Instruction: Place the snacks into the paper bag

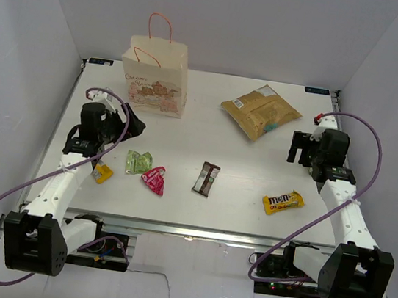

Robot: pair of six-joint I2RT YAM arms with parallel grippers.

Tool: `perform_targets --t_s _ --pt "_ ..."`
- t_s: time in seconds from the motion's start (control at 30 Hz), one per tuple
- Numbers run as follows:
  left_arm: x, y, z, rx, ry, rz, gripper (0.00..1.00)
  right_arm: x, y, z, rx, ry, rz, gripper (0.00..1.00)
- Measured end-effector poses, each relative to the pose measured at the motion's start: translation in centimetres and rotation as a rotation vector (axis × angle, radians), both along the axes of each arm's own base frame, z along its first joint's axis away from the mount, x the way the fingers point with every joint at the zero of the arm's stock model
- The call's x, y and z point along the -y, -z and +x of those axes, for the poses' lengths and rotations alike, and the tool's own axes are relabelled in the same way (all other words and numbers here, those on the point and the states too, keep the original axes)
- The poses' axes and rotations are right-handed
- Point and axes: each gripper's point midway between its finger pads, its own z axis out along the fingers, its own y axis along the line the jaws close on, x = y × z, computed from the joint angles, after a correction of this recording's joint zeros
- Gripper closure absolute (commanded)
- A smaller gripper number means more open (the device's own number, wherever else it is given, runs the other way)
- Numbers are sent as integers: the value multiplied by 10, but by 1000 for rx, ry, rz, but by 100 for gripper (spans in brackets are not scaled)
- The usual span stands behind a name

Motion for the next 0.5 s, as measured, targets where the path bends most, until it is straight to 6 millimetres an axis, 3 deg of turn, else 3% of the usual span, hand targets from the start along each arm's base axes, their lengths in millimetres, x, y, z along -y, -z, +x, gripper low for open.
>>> perform_targets --t_s 0.13,0.3,0.5 --pt "2 20 -3 -81 -3 -14 2 -36 5 -10 -24 -299 8 10" --pt "14 69 -8 -280 -14 44 2 -85 15 -39 -54 -722 30 10" --pt "44 103 1 -442 -14 208 11 -95 41 -55 -138 -863 58 10"
